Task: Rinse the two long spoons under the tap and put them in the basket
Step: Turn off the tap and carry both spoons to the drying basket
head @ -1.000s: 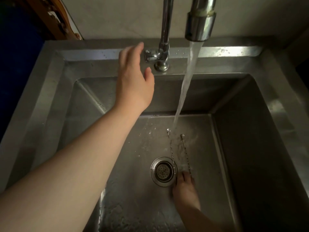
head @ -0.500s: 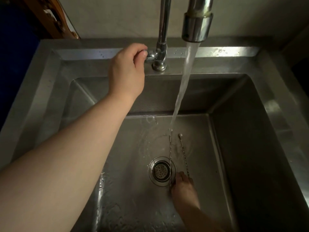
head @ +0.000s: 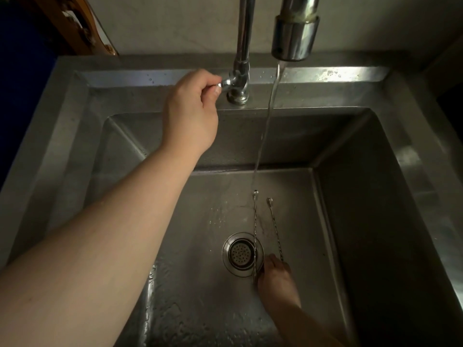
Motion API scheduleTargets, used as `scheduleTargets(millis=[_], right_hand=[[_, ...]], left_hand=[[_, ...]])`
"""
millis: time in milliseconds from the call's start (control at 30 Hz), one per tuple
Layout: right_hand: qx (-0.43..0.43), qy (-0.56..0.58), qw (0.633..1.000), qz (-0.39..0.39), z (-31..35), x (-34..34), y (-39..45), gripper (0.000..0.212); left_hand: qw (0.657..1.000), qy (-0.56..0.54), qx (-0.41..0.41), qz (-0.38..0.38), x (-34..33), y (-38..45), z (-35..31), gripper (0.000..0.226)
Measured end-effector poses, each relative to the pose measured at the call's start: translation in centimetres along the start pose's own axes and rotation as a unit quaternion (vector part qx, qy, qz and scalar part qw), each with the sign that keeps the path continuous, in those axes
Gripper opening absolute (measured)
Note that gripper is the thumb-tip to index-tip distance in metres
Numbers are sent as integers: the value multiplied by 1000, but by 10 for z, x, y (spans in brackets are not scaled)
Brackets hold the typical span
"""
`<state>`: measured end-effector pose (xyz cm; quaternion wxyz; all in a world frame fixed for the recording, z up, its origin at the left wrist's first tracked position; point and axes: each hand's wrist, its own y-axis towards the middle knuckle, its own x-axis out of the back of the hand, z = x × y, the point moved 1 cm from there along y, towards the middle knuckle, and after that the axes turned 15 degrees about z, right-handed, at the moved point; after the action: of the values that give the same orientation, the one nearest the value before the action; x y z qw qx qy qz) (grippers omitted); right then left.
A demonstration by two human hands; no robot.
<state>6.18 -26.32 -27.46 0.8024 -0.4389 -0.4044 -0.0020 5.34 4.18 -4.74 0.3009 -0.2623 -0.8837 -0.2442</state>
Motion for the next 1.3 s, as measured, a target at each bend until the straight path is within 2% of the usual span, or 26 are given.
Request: scheduleTargets(millis=[167,433,867,1000,1133,1200,1300], right_hand=[[-2,10,1000,-8,-2,-1,0,35],[-6,5,1000,-16,-2,-1,0,37],[8,12,1000,-21,0,2,-3,34],[13,3,1000,-25,0,3,-4,33],[16,4,999,-33,-1,5,-4,30],[24,2,999,-32,-1,8,-4,28],[43,14,998,-32,1,15,-4,25]], left_hand=[[1000,-6,3,1,-2,-7,0,16],[998,38,-44,-9,-7,-15,0,15],[998,36,-48,-4,-4,-16,-2,17],[999,30,-27,15,-4,-18,-3,23],[999,-10,45,12,-19,-47,-5,55],[998,-20,58,-5,-34,-72,-2,51],[994,-34,104,30,-62,-108,6,39]])
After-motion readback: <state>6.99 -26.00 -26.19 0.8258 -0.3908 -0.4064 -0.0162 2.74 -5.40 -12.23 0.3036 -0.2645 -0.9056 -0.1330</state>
